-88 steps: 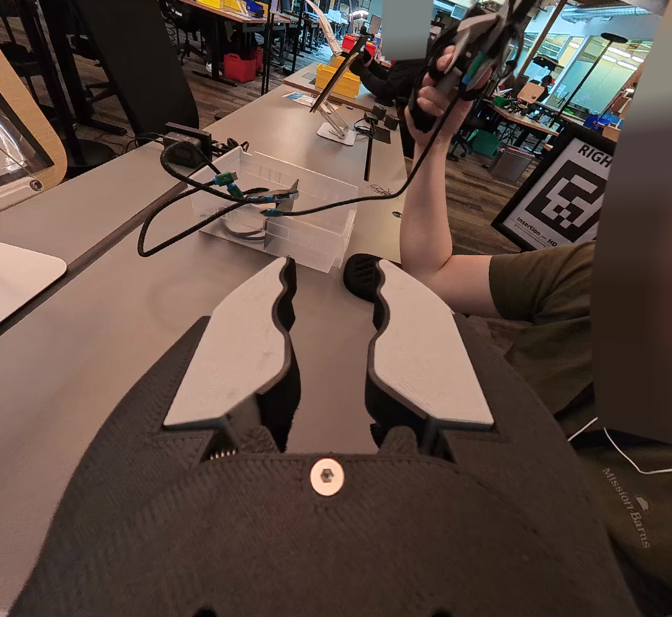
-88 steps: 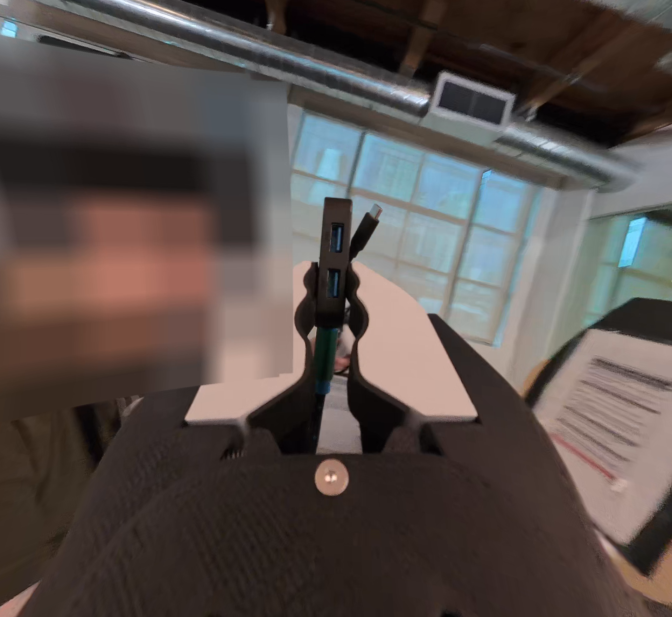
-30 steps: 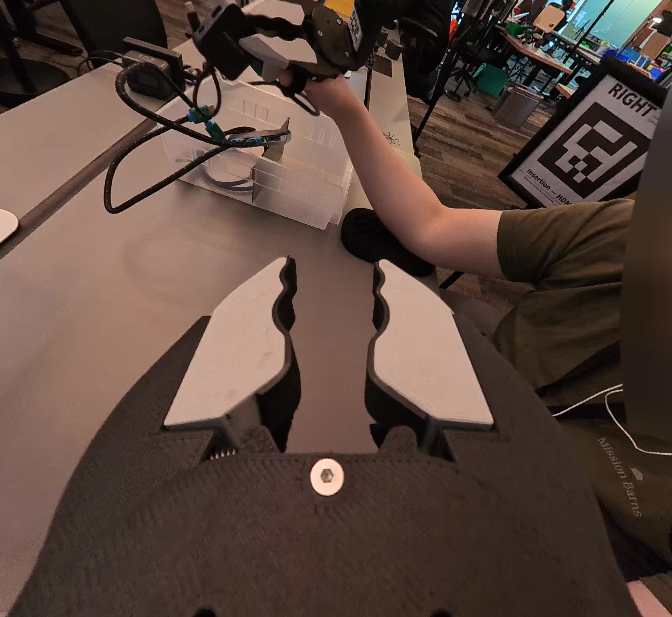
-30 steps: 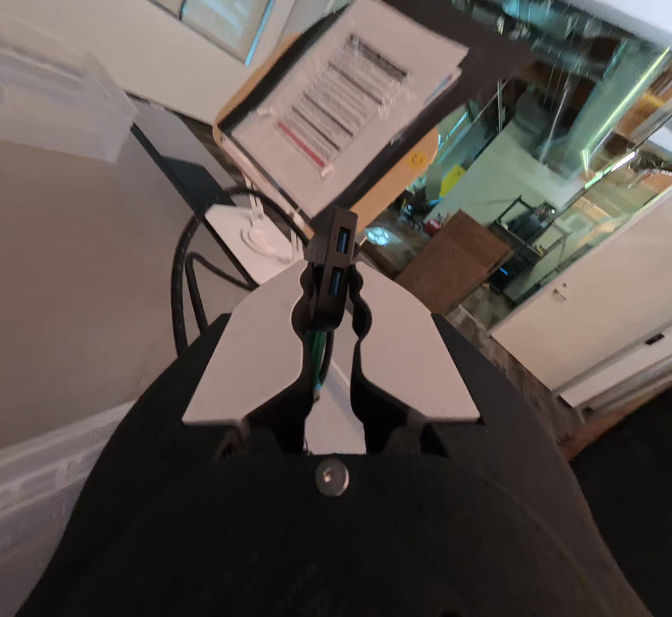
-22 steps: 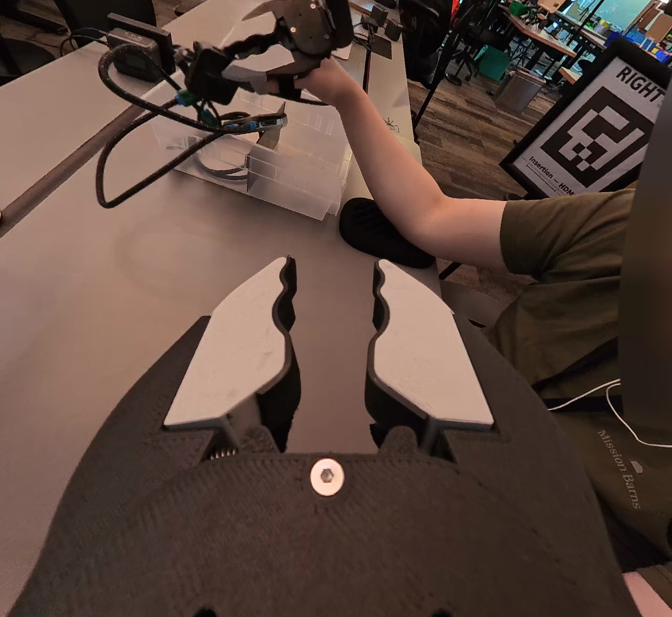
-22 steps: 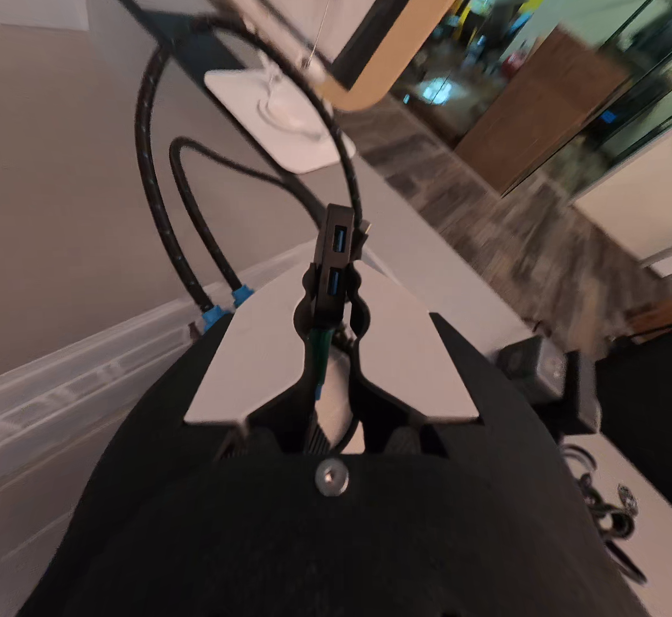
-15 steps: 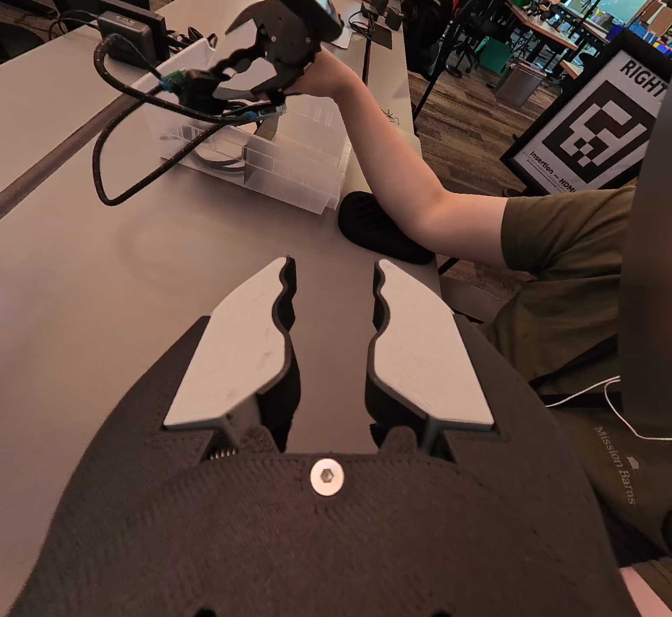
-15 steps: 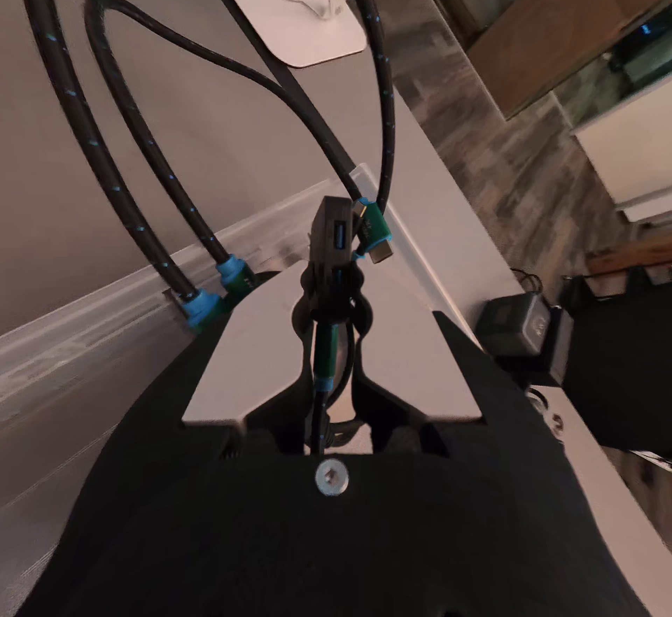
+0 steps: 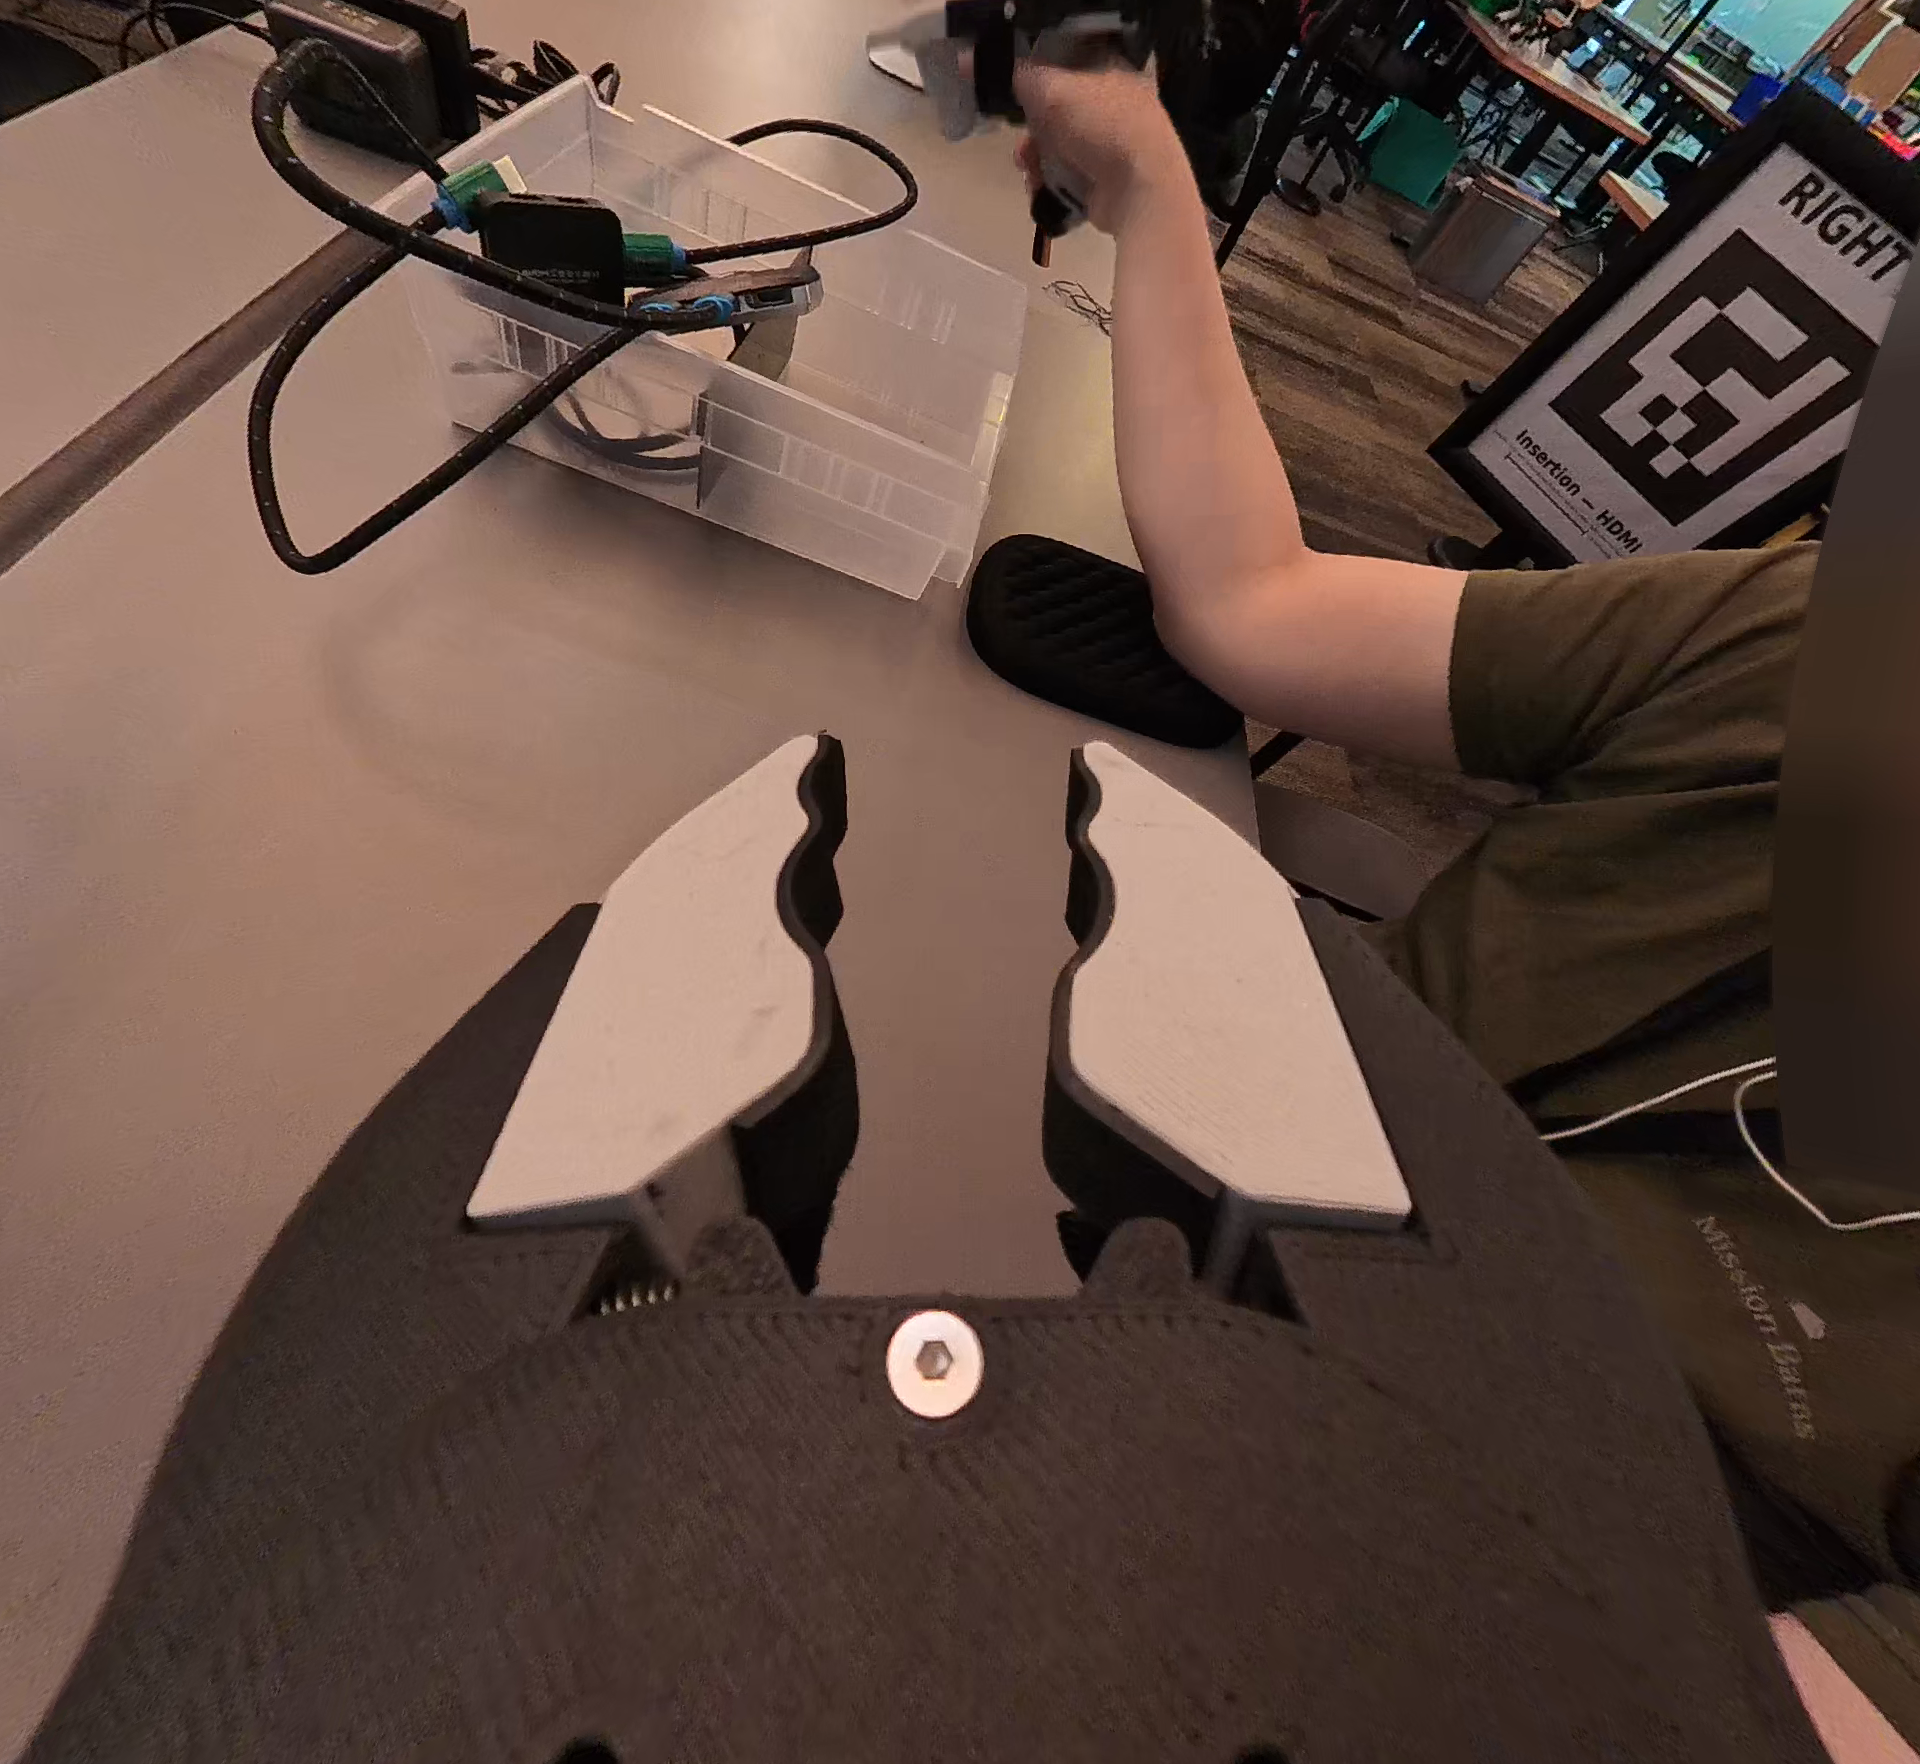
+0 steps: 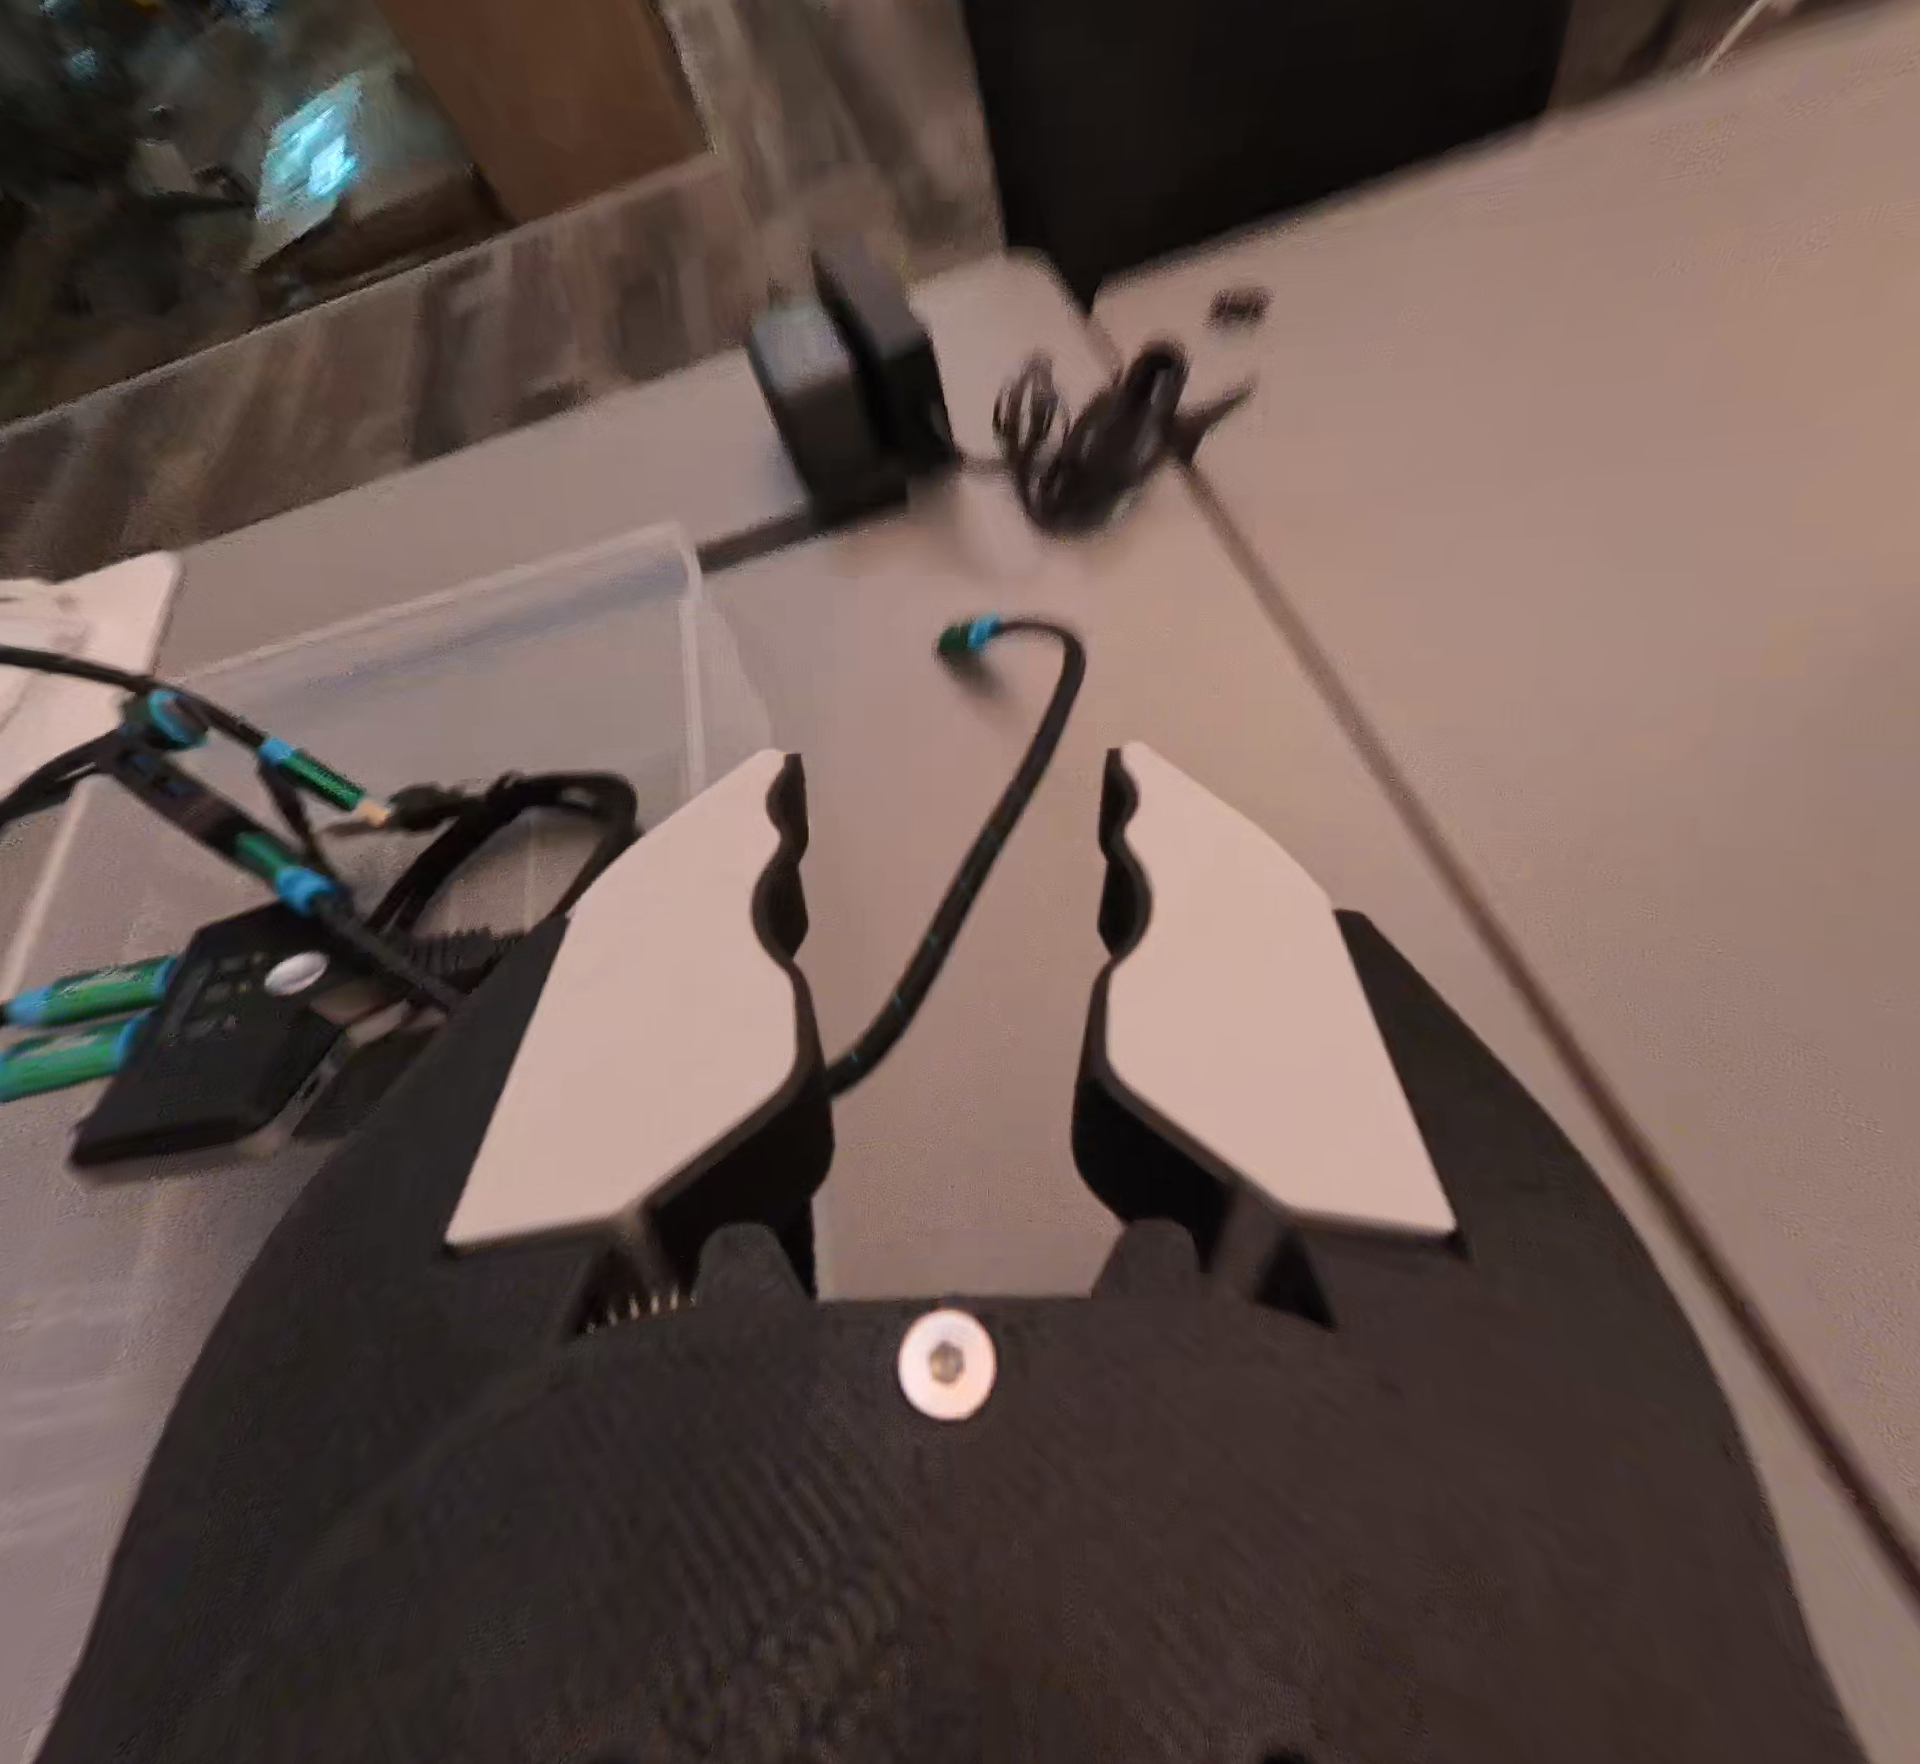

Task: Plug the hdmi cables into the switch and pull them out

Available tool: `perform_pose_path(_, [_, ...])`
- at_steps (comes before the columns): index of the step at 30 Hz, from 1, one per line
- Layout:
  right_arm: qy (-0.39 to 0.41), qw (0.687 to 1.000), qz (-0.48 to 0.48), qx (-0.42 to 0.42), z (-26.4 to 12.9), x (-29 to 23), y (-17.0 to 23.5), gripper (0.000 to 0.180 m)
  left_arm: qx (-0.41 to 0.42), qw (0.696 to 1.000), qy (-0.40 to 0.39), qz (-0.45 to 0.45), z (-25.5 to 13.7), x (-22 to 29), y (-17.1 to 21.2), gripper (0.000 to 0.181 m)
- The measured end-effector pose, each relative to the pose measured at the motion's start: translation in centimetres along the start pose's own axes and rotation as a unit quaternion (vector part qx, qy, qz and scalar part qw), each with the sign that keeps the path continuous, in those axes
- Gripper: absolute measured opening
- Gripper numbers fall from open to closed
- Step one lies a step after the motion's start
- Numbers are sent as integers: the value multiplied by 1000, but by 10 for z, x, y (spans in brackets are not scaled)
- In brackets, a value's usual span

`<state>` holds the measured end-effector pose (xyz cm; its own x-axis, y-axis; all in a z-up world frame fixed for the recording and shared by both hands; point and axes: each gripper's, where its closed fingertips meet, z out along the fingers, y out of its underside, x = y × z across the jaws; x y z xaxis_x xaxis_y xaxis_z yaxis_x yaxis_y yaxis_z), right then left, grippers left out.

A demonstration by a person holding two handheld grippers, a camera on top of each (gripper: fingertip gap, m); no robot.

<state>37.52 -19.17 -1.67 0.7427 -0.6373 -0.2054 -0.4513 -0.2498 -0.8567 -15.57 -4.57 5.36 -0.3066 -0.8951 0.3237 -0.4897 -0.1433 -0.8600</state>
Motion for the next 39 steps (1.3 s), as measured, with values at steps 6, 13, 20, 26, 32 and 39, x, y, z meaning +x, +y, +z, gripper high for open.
perform_pose_path(6, [-103,983,133,-78,39,-10,38,45,-17,1000,2,-9,8,-4,6,40])
perform_pose_path(13, [-118,983,113,-78,41,-26,33,20,-22,1000,4,-10,10,-2,7,40])
perform_pose_path(20, [-142,988,40,-38,27,-46,13,7,-22,1000,6,-5,9,0,7,39])
perform_pose_path(26, [-206,971,-56,103,-9,-89,-37,6,-22,1000,6,-3,7,1,6,38])
perform_pose_path(32, [-202,968,-146,40,-19,-102,-19,7,-23,1000,9,-3,7,2,7,38])
perform_pose_path(39, [-193,959,-209,-14,-29,-115,-5,7,-28,1000,13,-6,9,1,9,38])
